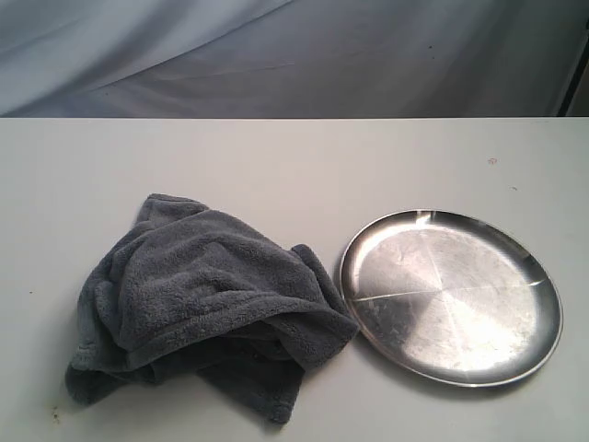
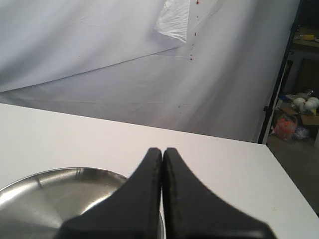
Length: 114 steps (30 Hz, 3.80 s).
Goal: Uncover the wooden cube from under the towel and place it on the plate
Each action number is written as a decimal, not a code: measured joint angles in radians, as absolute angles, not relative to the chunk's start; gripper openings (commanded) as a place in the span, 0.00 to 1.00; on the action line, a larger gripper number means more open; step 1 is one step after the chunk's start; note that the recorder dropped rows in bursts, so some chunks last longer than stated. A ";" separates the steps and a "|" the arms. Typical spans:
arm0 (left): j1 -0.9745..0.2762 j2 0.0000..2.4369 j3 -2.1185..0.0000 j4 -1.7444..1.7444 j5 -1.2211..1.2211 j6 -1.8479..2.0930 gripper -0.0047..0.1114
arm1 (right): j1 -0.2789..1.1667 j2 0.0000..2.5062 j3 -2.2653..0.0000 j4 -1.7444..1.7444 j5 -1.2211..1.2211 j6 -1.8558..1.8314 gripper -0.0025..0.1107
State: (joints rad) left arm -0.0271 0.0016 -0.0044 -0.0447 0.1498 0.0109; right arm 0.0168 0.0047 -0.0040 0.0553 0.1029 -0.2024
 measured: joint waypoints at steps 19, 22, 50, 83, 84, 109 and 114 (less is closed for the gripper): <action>-0.027 0.002 -0.004 -0.045 0.150 0.011 0.05 | 0.017 0.005 -0.004 0.055 0.103 -0.202 0.02; -0.027 0.002 -0.004 -0.045 0.150 0.011 0.05 | 0.017 0.005 -0.004 0.055 0.103 -0.202 0.02; -0.027 0.002 -0.004 -0.045 0.150 0.011 0.05 | 0.017 0.005 -0.004 0.055 0.103 -0.202 0.02; -0.027 0.002 -0.004 -0.045 0.150 0.011 0.05 | 0.017 0.001 -0.426 0.408 0.031 -0.200 0.02; -0.027 0.002 -0.004 -0.045 0.150 0.011 0.05 | 0.017 0.001 -0.428 0.408 0.044 -0.202 0.02; -0.027 0.002 -0.004 -0.045 0.150 0.011 0.05 | 0.102 0.063 -0.430 0.280 0.348 -0.257 0.02; -0.027 0.002 -0.004 -0.045 0.150 0.011 0.05 | 0.131 0.245 -0.465 0.280 0.477 -0.257 0.02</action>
